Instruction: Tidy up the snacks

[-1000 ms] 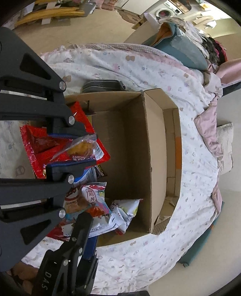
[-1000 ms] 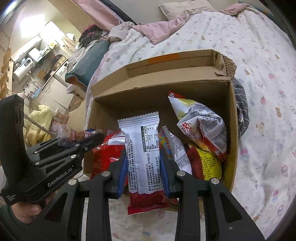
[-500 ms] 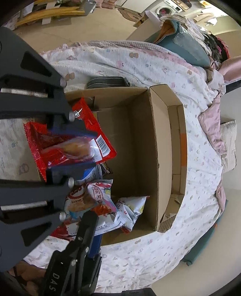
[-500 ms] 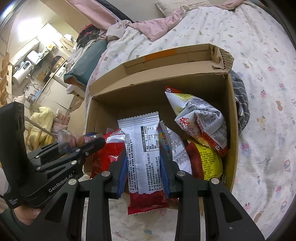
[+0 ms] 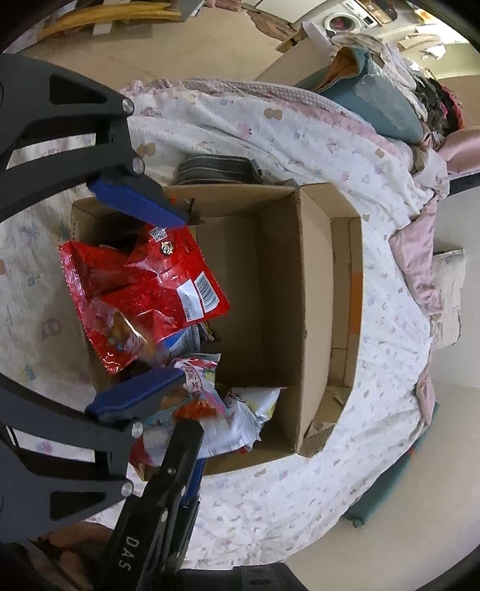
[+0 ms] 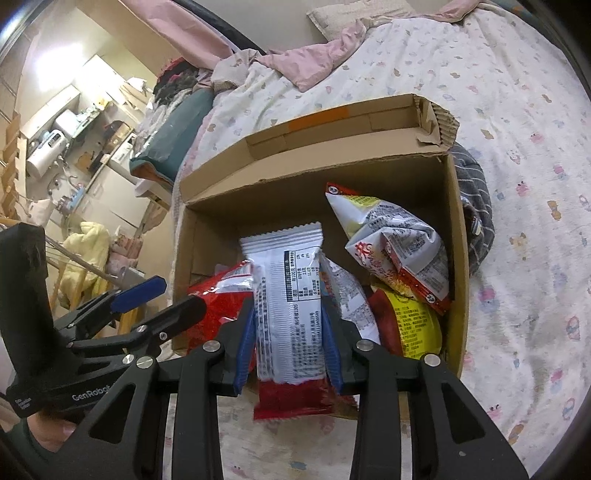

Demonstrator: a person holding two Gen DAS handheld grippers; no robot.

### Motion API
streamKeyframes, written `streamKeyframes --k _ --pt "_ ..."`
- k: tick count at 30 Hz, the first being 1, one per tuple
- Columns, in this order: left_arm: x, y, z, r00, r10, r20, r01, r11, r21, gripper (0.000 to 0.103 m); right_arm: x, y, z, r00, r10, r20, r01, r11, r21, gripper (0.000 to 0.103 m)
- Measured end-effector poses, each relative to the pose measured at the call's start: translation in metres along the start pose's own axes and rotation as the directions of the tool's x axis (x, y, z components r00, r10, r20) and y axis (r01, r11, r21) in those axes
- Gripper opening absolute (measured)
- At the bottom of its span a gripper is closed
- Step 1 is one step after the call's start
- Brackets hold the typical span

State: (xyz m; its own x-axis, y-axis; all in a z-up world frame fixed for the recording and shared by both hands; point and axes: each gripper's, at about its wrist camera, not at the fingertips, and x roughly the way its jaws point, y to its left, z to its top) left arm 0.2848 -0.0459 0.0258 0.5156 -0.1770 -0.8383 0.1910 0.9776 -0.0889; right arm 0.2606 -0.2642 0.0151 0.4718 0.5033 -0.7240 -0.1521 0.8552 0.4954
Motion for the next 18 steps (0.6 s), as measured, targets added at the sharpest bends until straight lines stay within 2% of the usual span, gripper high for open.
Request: streamKeyframes --k 4,6,7,12,13,14,18 --pt "-0.006 0.005 0.001 1.000 -0.010 0.026 0.010 1.000 -0.025 0.081 -0.007 0.006 0.001 0.999 0.019 0.035 -0.019 1.000 -0.021 0.037" --pt "-0.008 0.008 0.000 0.999 -0.011 0.038 0.012 0.999 -0.041 0.085 -0.013 0.006 0.001 0.998 0.021 0.064 -0.020 0.999 -0.025 0.049" --pt "-0.009 0.010 0.000 0.999 -0.007 0.044 0.009 0.999 -0.050 0.085 -0.016 0.006 0.002 0.996 0.028 0.082 -0.027 0.999 -0.020 0.061" --pt "-0.023 0.019 -0.005 0.997 0.028 0.077 -0.020 0.995 -0.101 0.085 -0.032 0.007 -0.002 0.991 0.009 0.132 -0.006 1.000 -0.026 0.063" --pt "-0.027 0.019 -0.008 0.995 0.040 0.086 -0.031 0.994 -0.103 0.085 -0.036 0.009 -0.005 0.990 -0.006 0.140 0.011 0.999 -0.037 0.067" --pt "-0.030 0.020 -0.010 0.994 0.052 0.097 -0.042 0.994 -0.102 0.085 -0.039 0.010 -0.007 0.990 -0.014 0.143 0.020 0.999 -0.041 0.075" --pt "-0.041 0.017 -0.018 0.985 0.113 0.133 -0.105 0.992 -0.066 0.086 -0.061 0.017 -0.020 0.976 -0.058 0.210 0.071 0.996 -0.054 0.087"
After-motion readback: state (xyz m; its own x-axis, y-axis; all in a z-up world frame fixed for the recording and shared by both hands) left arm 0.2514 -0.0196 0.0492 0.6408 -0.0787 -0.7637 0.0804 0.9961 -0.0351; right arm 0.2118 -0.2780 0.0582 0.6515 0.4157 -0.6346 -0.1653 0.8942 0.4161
